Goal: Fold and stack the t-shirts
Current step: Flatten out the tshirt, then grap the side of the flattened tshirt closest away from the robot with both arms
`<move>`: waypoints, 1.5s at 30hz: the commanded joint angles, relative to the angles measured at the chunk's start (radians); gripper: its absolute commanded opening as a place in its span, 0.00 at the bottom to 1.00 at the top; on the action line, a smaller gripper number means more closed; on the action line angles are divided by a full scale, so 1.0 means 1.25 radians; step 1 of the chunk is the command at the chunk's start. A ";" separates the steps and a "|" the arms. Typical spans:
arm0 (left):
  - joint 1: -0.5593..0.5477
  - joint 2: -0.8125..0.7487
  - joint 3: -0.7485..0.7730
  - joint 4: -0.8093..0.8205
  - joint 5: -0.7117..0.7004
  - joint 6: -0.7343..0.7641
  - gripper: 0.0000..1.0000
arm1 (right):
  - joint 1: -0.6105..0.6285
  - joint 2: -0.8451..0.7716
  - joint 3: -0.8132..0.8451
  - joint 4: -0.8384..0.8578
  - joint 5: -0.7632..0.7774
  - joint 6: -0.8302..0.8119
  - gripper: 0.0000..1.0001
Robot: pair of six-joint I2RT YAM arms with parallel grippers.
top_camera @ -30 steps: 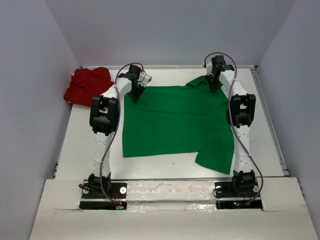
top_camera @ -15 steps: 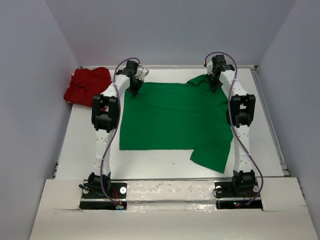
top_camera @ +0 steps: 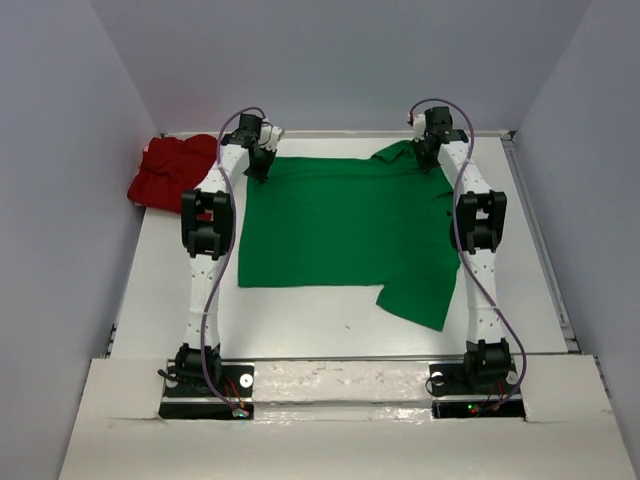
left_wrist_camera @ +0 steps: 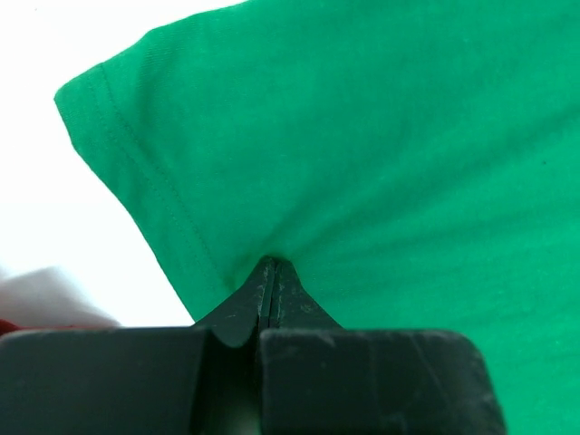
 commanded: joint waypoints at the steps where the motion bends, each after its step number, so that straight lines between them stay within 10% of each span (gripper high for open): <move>1: 0.005 -0.010 0.013 -0.037 0.042 -0.022 0.00 | -0.015 0.036 0.016 0.079 -0.002 -0.014 0.00; 13: -0.003 -0.043 0.049 -0.034 0.091 -0.021 0.00 | -0.015 -0.012 -0.026 0.113 -0.040 -0.041 0.00; 19: -0.015 -0.313 -0.134 0.075 0.121 -0.017 0.00 | -0.015 -0.223 -0.163 0.105 -0.179 -0.048 0.00; 25: -0.036 -0.554 -0.252 0.089 0.096 0.015 0.00 | -0.015 -0.370 -0.152 -0.016 -0.220 -0.043 0.55; 27: -0.035 -0.622 -0.364 0.122 0.089 0.037 0.23 | -0.015 -0.465 -0.227 -0.035 -0.211 -0.045 0.62; 31: -0.030 -0.794 -0.595 0.136 0.080 0.077 0.34 | -0.015 -0.694 -0.460 -0.037 -0.174 -0.045 0.64; 32: -0.030 -0.821 -0.634 0.136 0.077 0.081 0.52 | -0.015 -0.732 -0.515 -0.037 -0.170 -0.056 0.63; 35: -0.017 -0.912 -0.787 0.117 0.119 0.108 0.51 | -0.015 -0.874 -0.730 -0.032 -0.141 -0.044 0.62; 38: 0.018 -0.985 -0.917 0.107 0.186 0.107 0.77 | -0.015 -0.969 -0.916 -0.013 -0.110 -0.026 0.62; 41: 0.062 -1.046 -1.001 0.087 0.303 0.124 0.70 | -0.015 -1.072 -1.044 0.000 -0.119 -0.001 0.60; 45: 0.104 -1.060 -1.007 0.018 0.361 0.151 0.22 | -0.015 -1.141 -1.140 -0.010 -0.128 0.035 0.26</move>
